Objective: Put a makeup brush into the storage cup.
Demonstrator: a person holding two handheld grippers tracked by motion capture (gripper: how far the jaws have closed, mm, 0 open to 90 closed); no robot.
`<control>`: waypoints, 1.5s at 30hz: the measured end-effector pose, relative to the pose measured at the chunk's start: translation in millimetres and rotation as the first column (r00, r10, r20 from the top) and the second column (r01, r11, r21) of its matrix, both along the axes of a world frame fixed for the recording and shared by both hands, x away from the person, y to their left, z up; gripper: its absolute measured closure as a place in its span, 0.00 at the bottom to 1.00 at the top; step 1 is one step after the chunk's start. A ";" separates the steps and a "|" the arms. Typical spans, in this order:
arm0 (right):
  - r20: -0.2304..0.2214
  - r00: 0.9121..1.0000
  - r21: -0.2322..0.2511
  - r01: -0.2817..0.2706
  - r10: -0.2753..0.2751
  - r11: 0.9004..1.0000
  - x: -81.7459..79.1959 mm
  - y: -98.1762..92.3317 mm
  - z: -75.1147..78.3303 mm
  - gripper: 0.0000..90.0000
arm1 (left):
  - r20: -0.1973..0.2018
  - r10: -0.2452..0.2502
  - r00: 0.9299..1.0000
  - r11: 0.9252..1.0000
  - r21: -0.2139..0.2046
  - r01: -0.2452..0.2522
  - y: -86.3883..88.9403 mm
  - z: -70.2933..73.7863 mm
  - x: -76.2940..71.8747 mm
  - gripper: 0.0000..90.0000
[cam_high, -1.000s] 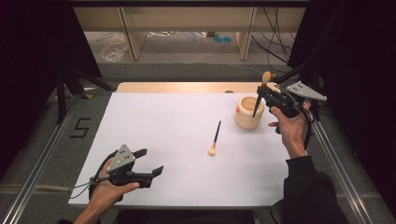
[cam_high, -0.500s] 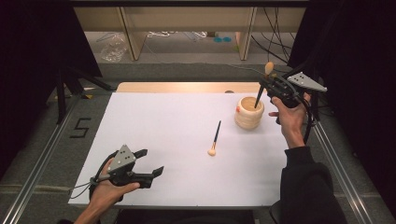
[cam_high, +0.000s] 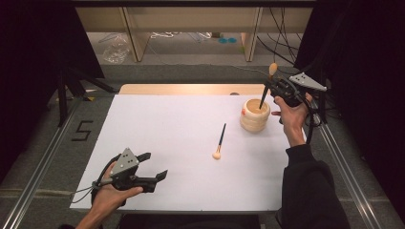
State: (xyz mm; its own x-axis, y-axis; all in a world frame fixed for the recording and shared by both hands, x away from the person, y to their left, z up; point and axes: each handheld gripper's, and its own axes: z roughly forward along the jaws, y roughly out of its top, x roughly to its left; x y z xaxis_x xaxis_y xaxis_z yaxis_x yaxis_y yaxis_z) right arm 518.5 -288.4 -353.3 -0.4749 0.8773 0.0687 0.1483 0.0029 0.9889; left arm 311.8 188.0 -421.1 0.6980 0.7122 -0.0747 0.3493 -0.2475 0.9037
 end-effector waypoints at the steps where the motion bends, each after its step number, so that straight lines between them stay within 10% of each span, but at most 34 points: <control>1: 0.000 1.000 0.002 0.000 0.000 1.000 0.9 0.1 -1.0 0.88 | 0.000 0.000 1.000 1.000 -0.001 0.000 -0.2 0.0 0.0 0.18; 45: -0.097 0.995 -0.038 0.004 -0.008 0.999 14.6 7.4 -42.2 0.88 | -0.007 0.007 1.000 1.000 -0.002 -0.007 0.4 0.6 -0.7 0.18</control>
State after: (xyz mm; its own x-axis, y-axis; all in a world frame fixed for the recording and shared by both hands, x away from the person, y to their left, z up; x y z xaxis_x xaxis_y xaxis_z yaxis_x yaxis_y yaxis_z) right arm 533.0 -281.0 -395.5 -0.4626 0.8829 0.0811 0.2441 0.0389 0.9690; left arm 311.1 188.4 -420.4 0.6922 0.7172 -0.0806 0.3569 -0.2432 0.9019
